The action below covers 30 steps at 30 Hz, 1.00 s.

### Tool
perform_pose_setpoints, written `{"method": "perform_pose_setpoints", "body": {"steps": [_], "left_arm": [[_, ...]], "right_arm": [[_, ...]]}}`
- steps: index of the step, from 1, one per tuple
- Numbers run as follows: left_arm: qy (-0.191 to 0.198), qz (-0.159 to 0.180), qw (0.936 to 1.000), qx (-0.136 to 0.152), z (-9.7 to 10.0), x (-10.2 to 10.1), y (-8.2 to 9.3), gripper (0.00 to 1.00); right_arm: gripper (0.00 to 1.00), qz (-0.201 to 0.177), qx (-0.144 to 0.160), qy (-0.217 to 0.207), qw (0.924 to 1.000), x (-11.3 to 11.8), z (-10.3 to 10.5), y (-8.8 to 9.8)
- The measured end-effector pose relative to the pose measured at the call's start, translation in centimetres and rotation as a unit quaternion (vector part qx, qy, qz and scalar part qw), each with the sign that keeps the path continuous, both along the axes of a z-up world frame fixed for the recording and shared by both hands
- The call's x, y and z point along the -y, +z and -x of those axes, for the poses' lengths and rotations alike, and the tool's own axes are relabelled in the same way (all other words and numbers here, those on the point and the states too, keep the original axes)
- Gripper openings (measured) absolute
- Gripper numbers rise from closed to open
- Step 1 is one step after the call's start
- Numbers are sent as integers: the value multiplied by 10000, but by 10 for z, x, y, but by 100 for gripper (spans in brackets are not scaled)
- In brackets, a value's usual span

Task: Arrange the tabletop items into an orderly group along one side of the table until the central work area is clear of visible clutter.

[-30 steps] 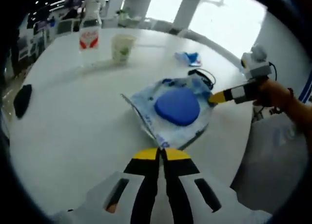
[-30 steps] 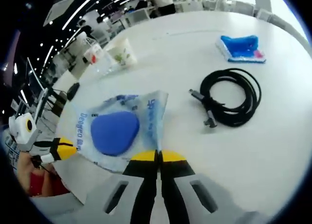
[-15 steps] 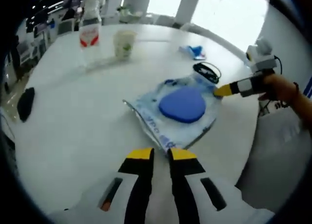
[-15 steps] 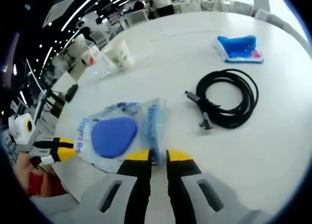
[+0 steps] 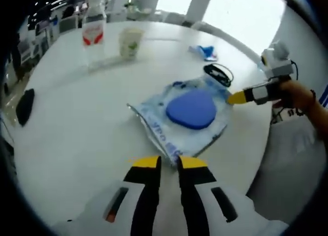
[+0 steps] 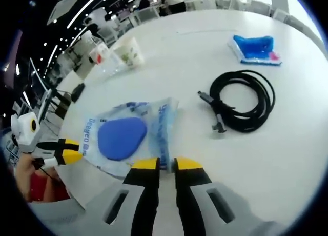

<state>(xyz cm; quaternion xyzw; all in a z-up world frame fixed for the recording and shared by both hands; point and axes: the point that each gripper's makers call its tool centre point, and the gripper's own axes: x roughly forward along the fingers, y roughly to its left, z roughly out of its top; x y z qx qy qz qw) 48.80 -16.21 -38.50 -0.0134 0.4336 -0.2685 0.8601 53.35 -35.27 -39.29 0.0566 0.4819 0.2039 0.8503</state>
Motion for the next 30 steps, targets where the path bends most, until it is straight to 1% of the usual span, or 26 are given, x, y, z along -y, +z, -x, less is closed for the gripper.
{"method": "perform_pose_setpoints", "body": {"steps": [2, 5, 7, 11, 17, 20, 22, 27, 30], "left_arm": [[-60, -36, 10000, -2, 0, 2, -2, 4], [-115, -145, 9998, -44, 0, 2, -5, 4], [-197, -233, 9995, -21, 0, 1, -5, 3], [-213, -291, 9993, -36, 0, 1, -6, 3], [-248, -393, 9989, -14, -1, 2, -3, 1], [-296, -440, 9986, 34, -2, 3, 1, 1], [-271, -461, 9986, 30, -3, 3, 3, 0], [-350, -571, 9978, -1, -3, 4, 6, 0], [-362, -553, 9978, 21, -4, 5, 11, 0]], "right_arm": [[9, -8, -11, 27, 10000, -1, 1, 0], [7, -14, -37, 53, 10000, -2, 2, -1], [6, -15, -71, 50, 10000, -2, 3, -2], [5, -35, -123, 55, 9999, -2, 4, -2], [3, -47, -104, 102, 9999, -2, 5, 1], [2, -114, -148, -11, 9998, 0, 6, 5], [2, -154, -144, -30, 9998, 0, 6, 8], [1, -236, -115, -54, 9996, 0, 8, 19], [1, -261, -93, -79, 9996, 2, 7, 23]]}}
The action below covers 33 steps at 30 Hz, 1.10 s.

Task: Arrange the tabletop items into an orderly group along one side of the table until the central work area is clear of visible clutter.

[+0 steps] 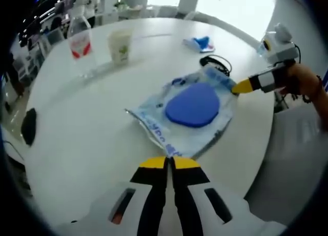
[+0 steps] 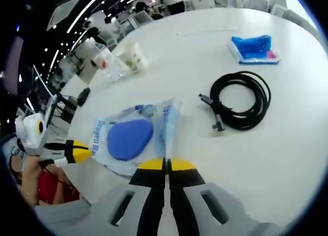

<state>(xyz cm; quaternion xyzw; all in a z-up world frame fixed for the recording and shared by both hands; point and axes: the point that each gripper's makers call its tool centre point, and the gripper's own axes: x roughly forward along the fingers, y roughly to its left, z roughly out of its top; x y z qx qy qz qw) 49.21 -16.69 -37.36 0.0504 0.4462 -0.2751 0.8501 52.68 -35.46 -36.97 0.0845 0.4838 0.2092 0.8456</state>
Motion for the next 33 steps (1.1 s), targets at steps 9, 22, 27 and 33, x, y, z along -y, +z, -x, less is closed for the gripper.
{"method": "perform_pose_setpoints", "body": {"steps": [9, 22, 27, 33], "left_arm": [[-54, 77, 9999, 108, -6, 7, 17, 0], [-293, 111, 9993, 207, -26, 27, 29, 0], [-430, 72, 9987, 263, -34, 36, 32, 0], [-487, 108, 9981, 353, -53, 45, 38, 0]], "right_arm": [[1, -78, 208, -67, 9997, 6, -5, 19], [1, -26, 381, -200, 9991, 26, -18, 31], [1, 42, 438, -212, 9988, 35, -28, 35], [1, 125, 514, -270, 9982, 46, -45, 38]]}}
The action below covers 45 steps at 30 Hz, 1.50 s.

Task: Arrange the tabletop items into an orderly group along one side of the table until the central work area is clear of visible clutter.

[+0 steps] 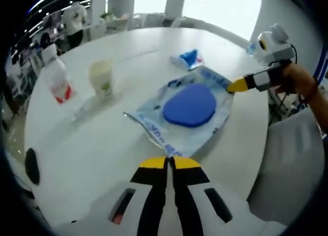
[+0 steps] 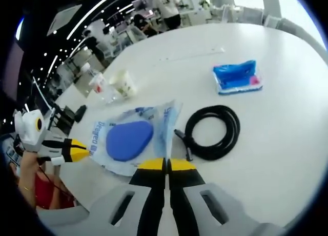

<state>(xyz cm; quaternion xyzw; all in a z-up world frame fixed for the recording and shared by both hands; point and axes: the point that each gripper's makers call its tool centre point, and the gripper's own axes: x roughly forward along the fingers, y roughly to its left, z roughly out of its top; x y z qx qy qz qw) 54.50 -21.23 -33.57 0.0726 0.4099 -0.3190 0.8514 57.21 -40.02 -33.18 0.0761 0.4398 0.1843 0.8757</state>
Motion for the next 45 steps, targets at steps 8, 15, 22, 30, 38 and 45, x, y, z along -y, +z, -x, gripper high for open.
{"method": "perform_pose_setpoints", "body": {"steps": [8, 15, 22, 30, 38, 45], "left_arm": [[55, 135, 9999, 88, -25, 12, 3, 0], [160, 298, 9994, 79, -45, 21, 1, 0], [377, 256, 9988, 175, -70, 21, -1, 0], [533, 338, 9977, 245, -95, 26, -5, 0], [688, 395, 9965, 255, -123, 27, -13, 0], [745, 338, 9963, 263, -138, 29, -27, 0]], "right_arm": [[1, 82, 76, -71, 9999, 13, -25, 2], [1, 198, 117, -58, 9997, 22, -47, 0], [1, 292, 138, -37, 9995, 24, -70, -5], [1, 245, 199, -123, 9994, 28, -102, -8], [1, 198, 243, -219, 9993, 31, -124, -15], [1, 159, 228, -317, 9991, 32, -142, -26]]}}
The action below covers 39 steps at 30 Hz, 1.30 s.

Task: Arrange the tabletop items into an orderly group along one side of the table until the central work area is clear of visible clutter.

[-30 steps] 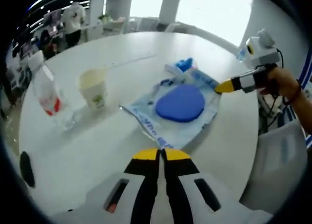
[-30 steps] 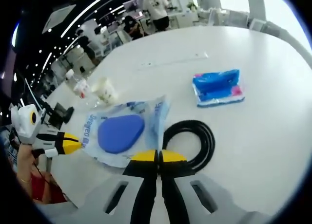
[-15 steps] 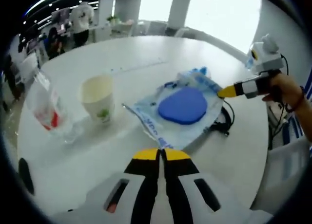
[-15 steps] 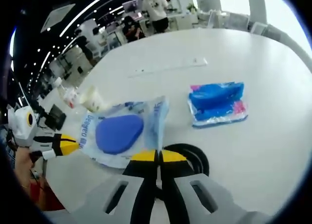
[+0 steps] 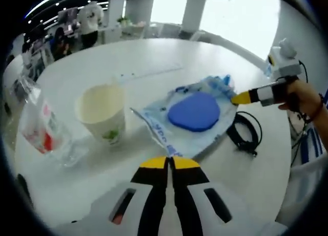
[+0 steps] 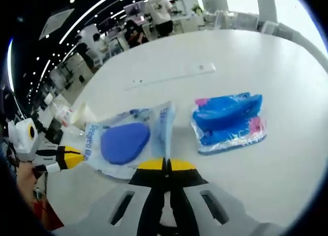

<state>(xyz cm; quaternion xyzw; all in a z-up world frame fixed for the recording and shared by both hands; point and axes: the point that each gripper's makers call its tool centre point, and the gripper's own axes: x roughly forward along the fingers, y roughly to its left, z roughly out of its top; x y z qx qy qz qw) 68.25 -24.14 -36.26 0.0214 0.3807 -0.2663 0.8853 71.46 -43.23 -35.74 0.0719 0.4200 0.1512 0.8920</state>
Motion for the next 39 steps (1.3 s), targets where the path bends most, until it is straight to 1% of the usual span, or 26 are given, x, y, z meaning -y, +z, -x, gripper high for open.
{"method": "perform_pose_setpoints", "body": {"steps": [4, 8, 12, 14, 15, 17, 21, 24, 27, 32, 33, 35, 39], "left_arm": [[99, -24, 9999, 9, -6, -2, -5, 0], [51, -96, 9999, 131, -12, 1, -6, 0], [140, -61, 9998, 151, -17, 1, -11, 0], [207, -64, 9995, 235, -21, 1, -11, 0], [253, -31, 9993, 273, -23, 0, -10, 0], [380, 143, 9990, 196, -24, 0, -13, 0], [429, 139, 9988, 201, -26, -2, -17, 0], [430, 154, 9987, 213, -26, -2, -18, 0], [397, 50, 9988, 278, -27, -4, -19, 0], [420, 77, 9986, 319, -28, -5, -20, 0], [430, 84, 9985, 320, -28, -5, -20, 0], [438, 86, 9985, 326, -28, -5, -21, 1], [313, -12, 9987, 392, -29, -5, -21, 3]], "right_arm": [[1, -17, -37, 7, 10000, -2, -7, -7], [1, -31, -50, -45, 10000, 0, -14, -11], [1, -62, -97, -67, 9999, 1, -19, -17], [1, -61, -85, -56, 9999, 1, -20, -19], [1, -54, -57, -43, 10000, 1, -21, -19], [2, -33, -66, -58, 10000, 2, -23, -22], [2, -60, -34, -27, 10000, 0, -25, -23], [2, -26, -60, -24, 10000, -1, -26, -27], [4, -29, -85, 20, 10000, 0, -25, -31], [6, 68, 18, 154, 9999, 0, -26, -31], [7, 61, 15, 127, 9999, 1, -26, -31], [8, 80, 94, 172, 9998, 0, -27, -29], [13, 99, 110, 217, 9997, -2, -27, -27]]}}
